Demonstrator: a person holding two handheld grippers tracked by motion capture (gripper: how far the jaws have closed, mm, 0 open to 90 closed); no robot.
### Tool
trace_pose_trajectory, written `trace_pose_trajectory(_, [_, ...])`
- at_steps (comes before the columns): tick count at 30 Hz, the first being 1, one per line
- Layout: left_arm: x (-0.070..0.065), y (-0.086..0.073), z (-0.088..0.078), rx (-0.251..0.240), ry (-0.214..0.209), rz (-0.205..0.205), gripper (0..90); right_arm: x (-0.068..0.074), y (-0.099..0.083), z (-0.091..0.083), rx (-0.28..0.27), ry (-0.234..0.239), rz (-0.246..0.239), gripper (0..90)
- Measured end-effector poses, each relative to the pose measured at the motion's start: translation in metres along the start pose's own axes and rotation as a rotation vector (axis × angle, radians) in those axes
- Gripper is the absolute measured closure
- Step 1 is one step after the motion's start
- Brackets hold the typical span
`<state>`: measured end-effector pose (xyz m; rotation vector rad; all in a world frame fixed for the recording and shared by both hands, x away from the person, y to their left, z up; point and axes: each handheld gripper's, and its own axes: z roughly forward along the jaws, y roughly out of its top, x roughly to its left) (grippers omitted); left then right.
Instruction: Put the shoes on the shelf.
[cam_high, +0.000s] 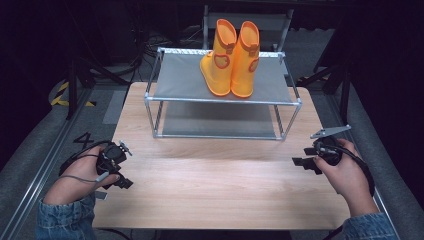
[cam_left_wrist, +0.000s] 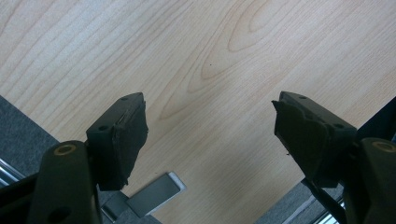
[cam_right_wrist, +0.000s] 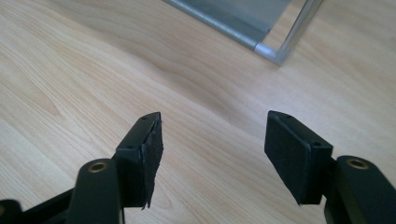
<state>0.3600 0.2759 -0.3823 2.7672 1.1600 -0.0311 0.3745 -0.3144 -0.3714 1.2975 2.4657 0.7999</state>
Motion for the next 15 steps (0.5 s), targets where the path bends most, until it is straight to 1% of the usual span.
trace_pose_trajectory(1, [0.000, 0.000, 0.000, -0.002, 0.001, -0.001, 26.3, 0.001, -0.002, 0.003, 0.013, 0.000, 0.014, 37.5])
trace_pose_trajectory(4, [0.000, -0.001, 0.000, -0.003, -0.011, -0.016, 26.2, 0.000, -0.009, 0.013, 0.034, -0.001, 0.016, 37.5])
trace_pose_trajectory(7, [0.001, 0.000, 0.000, 0.003, -0.004, -0.004, 26.1, 0.000, -0.014, 0.021, 0.052, 0.007, 0.021, 37.1])
trace_pose_trajectory(9, [0.000, 0.000, 0.000, -0.001, -0.011, -0.009, 26.1, 0.001, -0.017, 0.026, 0.071, 0.018, 0.031, 37.1])
trace_pose_trajectory(10, [0.000, 0.000, 0.000, -0.002, -0.002, -0.002, 26.2, 0.001, -0.018, 0.029, 0.084, 0.020, 0.035, 37.1])
trace_pose_trajectory(11, [0.000, 0.000, 0.000, -0.001, -0.004, -0.006, 26.2, 0.001, -0.020, 0.031, 0.095, 0.019, 0.033, 37.1])
trace_pose_trajectory(13, [0.001, 0.000, 0.000, 0.000, -0.006, -0.011, 26.1, 0.000, -0.021, 0.034, 0.105, 0.016, 0.034, 37.1])
trace_pose_trajectory(15, [0.001, 0.000, 0.000, -0.001, -0.005, -0.008, 26.1, 0.000, -0.023, 0.036, 0.110, 0.019, 0.035, 36.7])
